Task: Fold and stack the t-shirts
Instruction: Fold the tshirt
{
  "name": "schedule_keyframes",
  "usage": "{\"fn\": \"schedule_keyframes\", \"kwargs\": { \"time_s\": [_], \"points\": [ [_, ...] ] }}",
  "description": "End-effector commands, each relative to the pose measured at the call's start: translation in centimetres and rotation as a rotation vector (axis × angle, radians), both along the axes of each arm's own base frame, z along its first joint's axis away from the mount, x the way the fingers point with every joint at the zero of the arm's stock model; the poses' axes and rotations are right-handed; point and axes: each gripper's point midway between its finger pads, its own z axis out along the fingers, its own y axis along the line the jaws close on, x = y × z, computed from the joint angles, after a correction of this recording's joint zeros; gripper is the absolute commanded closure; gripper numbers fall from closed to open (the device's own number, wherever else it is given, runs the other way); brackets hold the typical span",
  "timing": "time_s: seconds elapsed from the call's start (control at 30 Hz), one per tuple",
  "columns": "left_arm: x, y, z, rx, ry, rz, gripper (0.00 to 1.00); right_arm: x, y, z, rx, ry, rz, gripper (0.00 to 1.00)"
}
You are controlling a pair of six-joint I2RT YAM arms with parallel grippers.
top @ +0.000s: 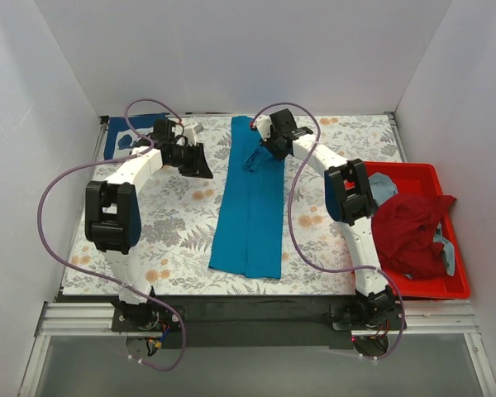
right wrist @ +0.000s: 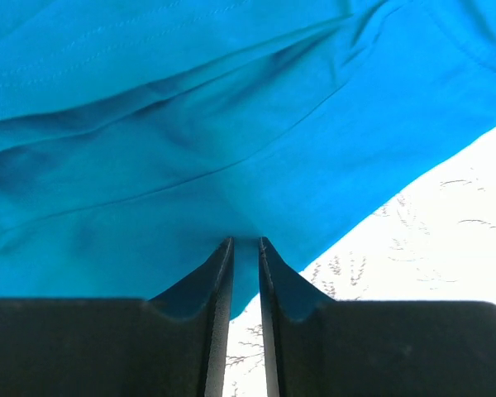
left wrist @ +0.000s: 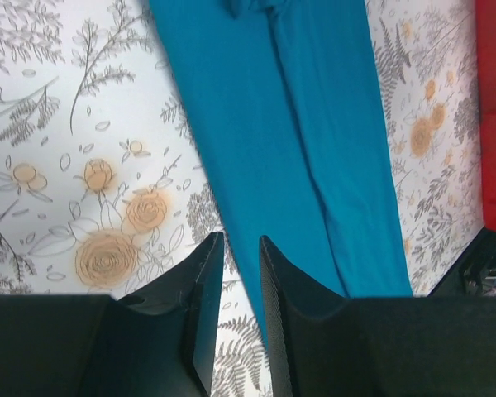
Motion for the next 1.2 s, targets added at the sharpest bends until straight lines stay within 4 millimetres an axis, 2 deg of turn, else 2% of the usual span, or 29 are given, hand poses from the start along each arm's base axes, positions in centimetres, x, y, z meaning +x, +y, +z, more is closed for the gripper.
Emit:
{"fn": "schedule_keyframes", "kwargs": {
  "time_s": [0.0, 0.03, 0.07, 0.1, 0.13, 0.17, 0.27, 0.33, 0.47, 0.53, 0.57, 0.73, 0.8, 0.83, 0.87, 0.9, 0.93, 0.97, 1.0, 1.03, 1.17],
  "points": [
    [2.4, -1.5, 2.7, -0.060, -0.095, -0.005, 0.76, 1.9, 0.7, 8.7, 0.086, -0.179, 0.022, 0.75],
    [2.7, -1.6, 2.1, -0.049, -0.092, 0.000, 0.76, 0.9, 0.3, 8.1, 0.081, -0.152, 0.011, 0.74],
    [2.8, -2.2, 1.8, -0.038, -0.097, -0.010, 0.76, 0.2, 0.6, 8.6, 0.110, -0.140, 0.032, 0.74],
    [3.1, -2.7, 1.2, -0.029, -0.096, -0.013, 0.75, -0.7, 0.7, 10.2, 0.137, -0.142, 0.045, 0.74],
    [3.6, -3.0, 0.4, -0.014, -0.088, -0.012, 0.75, -2.0, 0.5, 9.0, 0.147, -0.093, 0.035, 0.73],
    [3.6, -3.8, -0.3, -0.011, -0.075, -0.023, 0.75, -2.9, 0.8, 9.8, 0.177, -0.081, 0.049, 0.73],
    [4.5, -5.2, -1.8, 0.005, -0.062, -0.029, 0.75, -5.5, 0.6, 7.7, 0.204, 0.033, 0.031, 0.74],
    [5.1, -6.4, -2.0, -0.003, -0.081, -0.040, 0.75, -6.2, 0.4, 6.6, 0.201, 0.069, 0.023, 0.75],
    [6.1, -7.7, -3.9, -0.002, -0.067, -0.039, 0.75, -6.6, 0.6, 4.1, 0.202, 0.130, 0.005, 0.76],
    [6.4, -8.0, -4.3, -0.008, -0.063, -0.032, 0.75, -6.4, 0.8, 3.5, 0.200, 0.138, 0.006, 0.76],
    [6.4, -8.0, -4.7, -0.011, -0.049, -0.021, 0.75, -6.2, 0.7, 2.3, 0.186, 0.152, -0.002, 0.76],
    [6.7, -7.6, -7.6, 0.016, 0.010, 0.034, 0.77, -4.7, 0.4, 0.7, 0.140, 0.132, -0.024, 0.78],
    [6.9, -7.9, -8.2, 0.008, 0.025, 0.045, 0.78, -3.9, -0.4, -0.4, 0.110, 0.122, -0.050, 0.78],
    [7.0, -7.7, -8.9, 0.016, 0.036, 0.052, 0.78, -3.3, -0.4, -0.2, 0.106, 0.104, -0.053, 0.78],
    [7.2, -7.7, -9.2, 0.019, 0.037, 0.059, 0.79, -3.0, -0.8, -1.1, 0.084, 0.102, -0.069, 0.78],
    [7.8, -7.9, -9.1, 0.016, 0.026, 0.060, 0.79, -2.3, -1.1, -1.3, 0.078, 0.087, -0.079, 0.78],
    [8.0, -7.7, -9.8, 0.029, 0.032, 0.066, 0.79, -1.5, -1.2, -1.1, 0.074, 0.065, -0.087, 0.79],
    [8.3, -7.8, -9.9, 0.032, 0.026, 0.066, 0.79, -1.0, -1.7, -2.2, 0.043, 0.062, -0.104, 0.78],
    [9.0, -7.8, -9.6, 0.029, 0.009, 0.066, 0.79, -0.5, -1.9, -2.4, 0.039, 0.054, -0.107, 0.78],
    [9.3, -7.6, -10.1, 0.026, 0.016, 0.070, 0.79, -0.1, -2.1, -2.5, 0.035, 0.049, -0.110, 0.78],
    [10.0, -8.1, -10.0, -0.002, 0.015, 0.051, 0.79, 1.7, -2.5, -2.0, 0.015, -0.007, -0.106, 0.76]
  ]
}}
